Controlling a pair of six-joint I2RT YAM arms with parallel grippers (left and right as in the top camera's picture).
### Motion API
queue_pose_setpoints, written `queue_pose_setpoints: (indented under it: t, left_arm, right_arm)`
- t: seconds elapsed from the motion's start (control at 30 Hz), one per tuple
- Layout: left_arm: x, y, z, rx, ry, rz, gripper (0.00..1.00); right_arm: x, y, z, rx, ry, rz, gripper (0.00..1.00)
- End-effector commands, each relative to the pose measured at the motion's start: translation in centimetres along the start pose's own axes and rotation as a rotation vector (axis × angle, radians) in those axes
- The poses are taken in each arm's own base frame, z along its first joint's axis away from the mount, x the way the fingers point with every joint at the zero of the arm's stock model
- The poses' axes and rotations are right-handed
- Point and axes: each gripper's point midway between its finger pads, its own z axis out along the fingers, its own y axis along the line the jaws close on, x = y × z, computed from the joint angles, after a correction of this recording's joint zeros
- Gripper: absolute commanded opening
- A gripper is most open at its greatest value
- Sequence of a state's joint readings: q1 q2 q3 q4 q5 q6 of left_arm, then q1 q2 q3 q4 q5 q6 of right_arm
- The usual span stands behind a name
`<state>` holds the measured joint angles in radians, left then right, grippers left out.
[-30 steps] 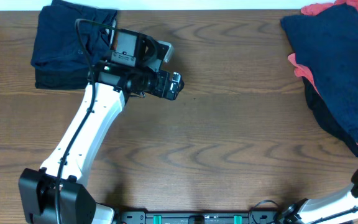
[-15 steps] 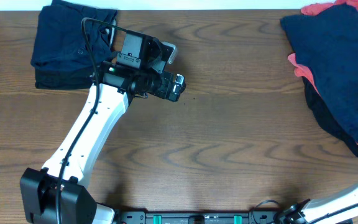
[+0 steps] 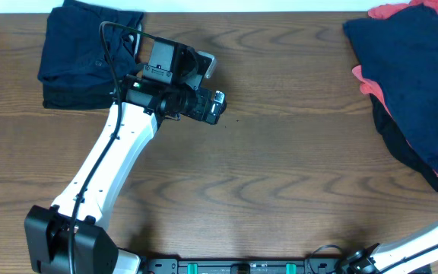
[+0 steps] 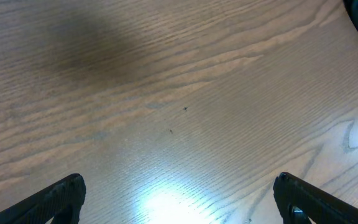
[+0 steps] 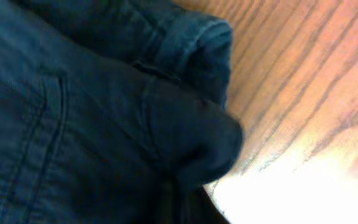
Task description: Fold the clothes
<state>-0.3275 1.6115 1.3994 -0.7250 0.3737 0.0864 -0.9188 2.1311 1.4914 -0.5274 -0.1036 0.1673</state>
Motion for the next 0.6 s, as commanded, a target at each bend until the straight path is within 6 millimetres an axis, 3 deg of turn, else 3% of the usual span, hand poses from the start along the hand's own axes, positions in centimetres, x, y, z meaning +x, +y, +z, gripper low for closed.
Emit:
queue_pose_setpoints:
  t: [0.0, 0.13, 0.27, 0.43, 0.57]
  left_arm:
    - [-0.3, 0.1, 0.0, -0.012, -0.005, 0.017, 0.98]
    - [-0.3, 0.4, 0.0, -0.027, -0.006, 0.016, 0.98]
    - [-0.5, 0.4, -0.1, -0.027, -0.011, 0.018, 0.98]
    - [-0.7, 0.4, -0.2, -0.027, -0.022, 0.014, 0.98]
    - [-0.9, 0.3, -0.9, -0.029, -0.039, 0.017, 0.98]
  right_arm:
    - [-0.6, 1.1, -0.2, -0.070, -0.007, -0.007, 0.01]
    - [-1.1, 3.6, -1.5, -0.190, -0.001, -0.016, 0.01]
    - [-2.5, 7.8, -5.1, -0.326, -0.049, -0.068, 0.01]
    - [-3.0, 14.8, -12.4, -0.447, -0.145, -0.250, 0.01]
    - [-1.0, 21.0, -18.3, -0.535, -0.209, -0.390, 0.01]
